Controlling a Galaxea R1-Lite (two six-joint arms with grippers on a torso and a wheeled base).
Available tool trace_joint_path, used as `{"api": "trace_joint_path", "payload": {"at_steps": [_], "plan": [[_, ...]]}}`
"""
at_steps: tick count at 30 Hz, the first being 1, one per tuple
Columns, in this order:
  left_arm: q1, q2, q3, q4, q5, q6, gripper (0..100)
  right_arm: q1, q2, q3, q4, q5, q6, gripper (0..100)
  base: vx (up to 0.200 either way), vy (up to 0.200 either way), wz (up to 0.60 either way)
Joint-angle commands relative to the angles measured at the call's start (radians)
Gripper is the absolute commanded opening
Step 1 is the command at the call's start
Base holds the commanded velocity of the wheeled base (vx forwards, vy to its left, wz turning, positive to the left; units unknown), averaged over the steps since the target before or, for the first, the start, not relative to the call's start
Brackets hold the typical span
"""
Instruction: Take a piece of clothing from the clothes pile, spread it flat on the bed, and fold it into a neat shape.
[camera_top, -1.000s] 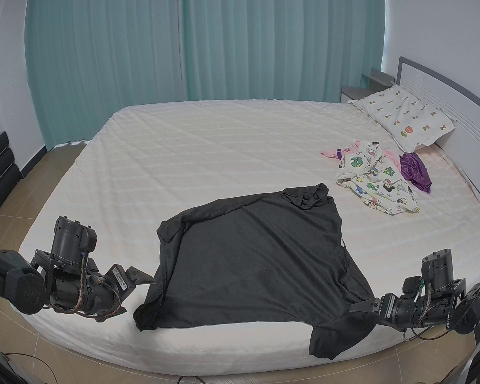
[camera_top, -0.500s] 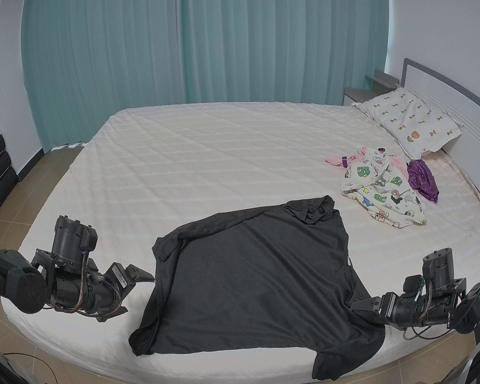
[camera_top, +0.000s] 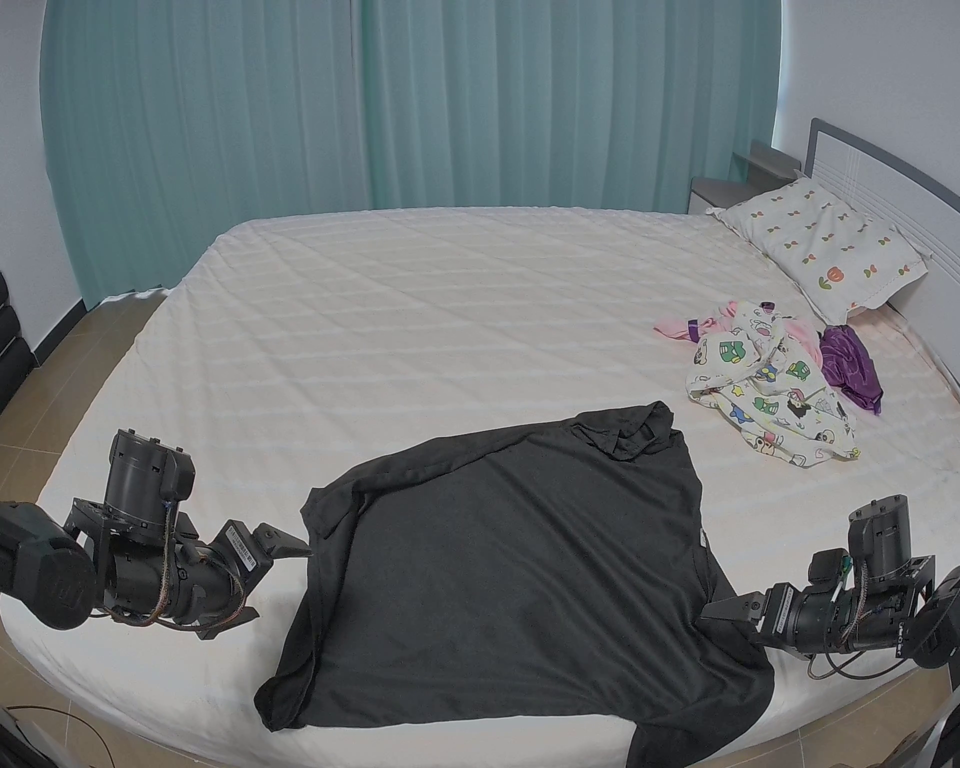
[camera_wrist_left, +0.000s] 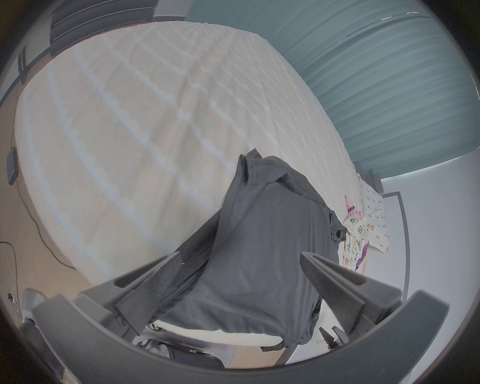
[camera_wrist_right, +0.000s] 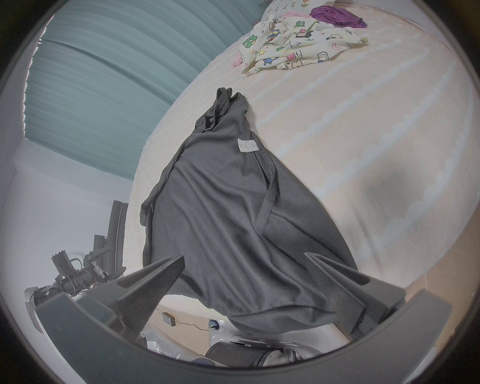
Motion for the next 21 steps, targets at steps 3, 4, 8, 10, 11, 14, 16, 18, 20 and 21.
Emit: {"api": "trace_joint_path", "payload": {"at_steps": [3, 4, 8, 10, 11, 14, 16, 18, 20, 21], "plan": [[-0.001, 0.004, 0.002, -0.001, 0.0, -0.002, 100, 0.001, -0.007, 0.0, 0.0, -0.001, 0.0, 100, 0.0, 0.0, 0.0], [-0.001, 0.006, 0.002, -0.001, 0.002, 0.0, 100, 0.001, -0.007, 0.0, 0.0, -0.001, 0.0, 100, 0.0, 0.0, 0.0], [-0.004, 0.007, -0.001, -0.001, 0.006, 0.0, 100, 0.002, -0.01, 0.0, 0.0, 0.001, 0.0, 100, 0.0, 0.0, 0.0], [-0.005, 0.012, -0.013, -0.002, 0.006, 0.001, 100, 0.002, -0.01, 0.0, 0.0, 0.001, 0.0, 100, 0.0, 0.0, 0.0], [-0.007, 0.022, -0.027, -0.007, 0.008, 0.006, 100, 0.004, -0.01, 0.0, 0.0, 0.001, 0.0, 100, 0.0, 0.0, 0.0], [-0.007, 0.064, -0.09, -0.015, 0.02, 0.009, 100, 0.004, -0.018, 0.0, 0.001, 0.001, 0.0, 100, 0.0, 0.0, 0.0], [-0.007, 0.096, -0.127, -0.013, 0.032, 0.009, 100, 0.004, -0.026, 0.001, 0.001, 0.001, 0.002, 100, 0.0, 0.0, 0.0], [-0.007, 0.138, -0.156, -0.013, 0.049, 0.01, 100, 0.004, -0.029, 0.001, 0.001, 0.001, 0.002, 100, 0.0, 0.0, 0.0], [-0.007, 0.187, -0.185, -0.016, 0.071, 0.01, 100, 0.004, -0.032, 0.001, 0.001, 0.001, 0.002, 100, 0.0, 0.0, 0.0], [-0.007, 0.191, -0.187, -0.016, 0.072, 0.01, 100, 0.004, -0.032, 0.001, 0.001, 0.001, 0.002, 100, 0.0, 0.0, 0.0]]}}
